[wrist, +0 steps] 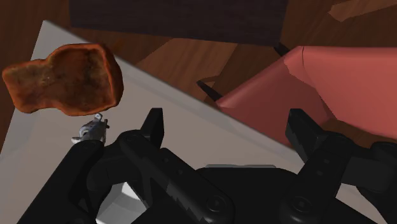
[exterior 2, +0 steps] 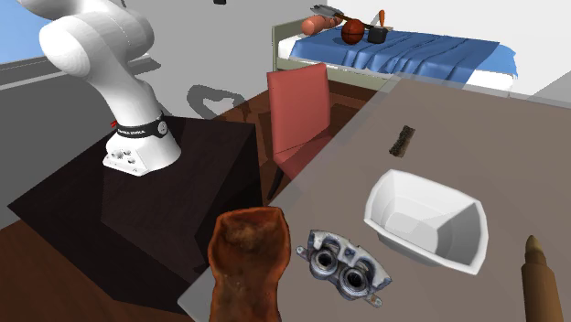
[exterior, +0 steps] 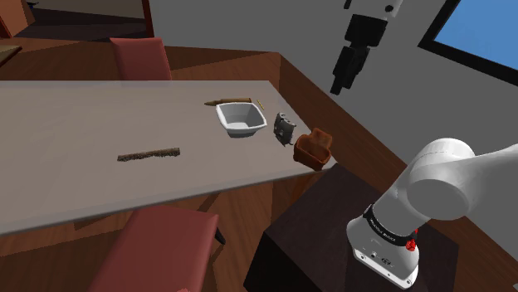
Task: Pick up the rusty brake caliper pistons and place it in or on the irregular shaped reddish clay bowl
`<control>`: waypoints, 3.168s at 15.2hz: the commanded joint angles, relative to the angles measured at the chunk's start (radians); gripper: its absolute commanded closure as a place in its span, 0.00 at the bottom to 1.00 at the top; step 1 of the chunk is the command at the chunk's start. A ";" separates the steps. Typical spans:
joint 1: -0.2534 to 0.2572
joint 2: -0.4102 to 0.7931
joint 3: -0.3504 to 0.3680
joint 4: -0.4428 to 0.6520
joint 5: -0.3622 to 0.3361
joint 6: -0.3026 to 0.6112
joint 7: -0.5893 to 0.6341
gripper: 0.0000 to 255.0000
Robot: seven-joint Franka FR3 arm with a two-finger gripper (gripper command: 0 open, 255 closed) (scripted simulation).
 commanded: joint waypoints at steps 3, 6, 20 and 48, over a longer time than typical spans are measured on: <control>-0.010 0.041 -0.025 -0.018 -0.017 0.055 -0.033 0.00; -0.023 0.113 -0.063 -0.035 -0.038 0.138 -0.081 0.00; -0.061 0.570 -0.225 0.050 -0.048 0.483 -0.309 0.00; -0.235 1.484 -0.235 0.696 0.210 0.672 -0.647 0.00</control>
